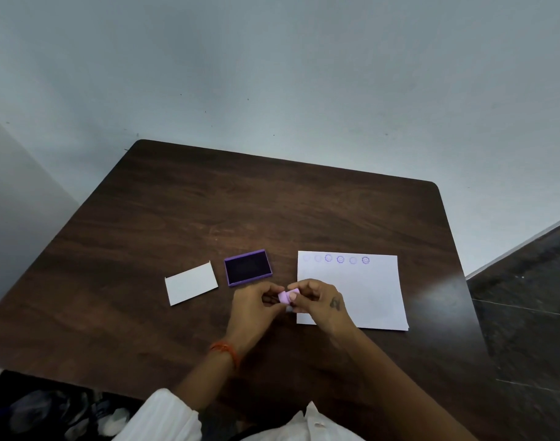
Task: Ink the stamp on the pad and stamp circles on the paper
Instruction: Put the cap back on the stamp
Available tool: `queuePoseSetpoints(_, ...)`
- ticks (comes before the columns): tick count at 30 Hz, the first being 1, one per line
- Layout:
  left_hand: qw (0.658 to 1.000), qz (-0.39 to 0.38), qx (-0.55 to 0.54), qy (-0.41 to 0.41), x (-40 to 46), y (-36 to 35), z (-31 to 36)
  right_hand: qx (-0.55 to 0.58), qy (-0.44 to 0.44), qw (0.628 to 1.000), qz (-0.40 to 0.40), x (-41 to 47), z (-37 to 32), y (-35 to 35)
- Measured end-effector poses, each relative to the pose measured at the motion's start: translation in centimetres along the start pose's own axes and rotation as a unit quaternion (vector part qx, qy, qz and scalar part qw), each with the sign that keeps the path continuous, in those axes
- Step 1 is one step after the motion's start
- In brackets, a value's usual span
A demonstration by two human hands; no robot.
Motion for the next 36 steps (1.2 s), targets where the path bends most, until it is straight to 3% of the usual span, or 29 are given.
queuePoseSetpoints(5, 1.000, -0.009, -0.003, 0.005, 0.2, -0.1, -0.1, -0.032, -0.046, 0.998, -0.012, 0.4, 0.1, -0.1)
queuePoseSetpoints(11, 1.000, 0.000, -0.005, 0.001, 0.5, 0.4, -0.1, 0.038, -0.019, 0.999, -0.031, 0.4, 0.0, -0.2)
queuePoseSetpoints(21, 1.000, -0.001, 0.002, 0.002, 0.8, 0.4, -0.1, 0.064, -0.032, 0.996, -0.046, 0.6, 0.3, -0.4)
queuePoseSetpoints(28, 1.000, -0.011, -0.007, -0.005, 0.9, 0.3, -0.3, 0.035, -0.051, 0.997, -0.043, 0.9, 0.5, -0.5)
queuePoseSetpoints(36, 0.998, 0.006, -0.045, 0.042, 1.7, -0.1, -2.1, 0.056, -0.060, 0.997, -0.009, 1.3, 1.2, 0.2)
Point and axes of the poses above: each hand's wrist, its own x-axis towards the middle knuckle, its own y-axis out of the back of the hand, z = x × y, the point moved 6 cm from there along x, towards the middle knuckle, and after that the axes turned 1 degree about -x, right-handed, at the moved point
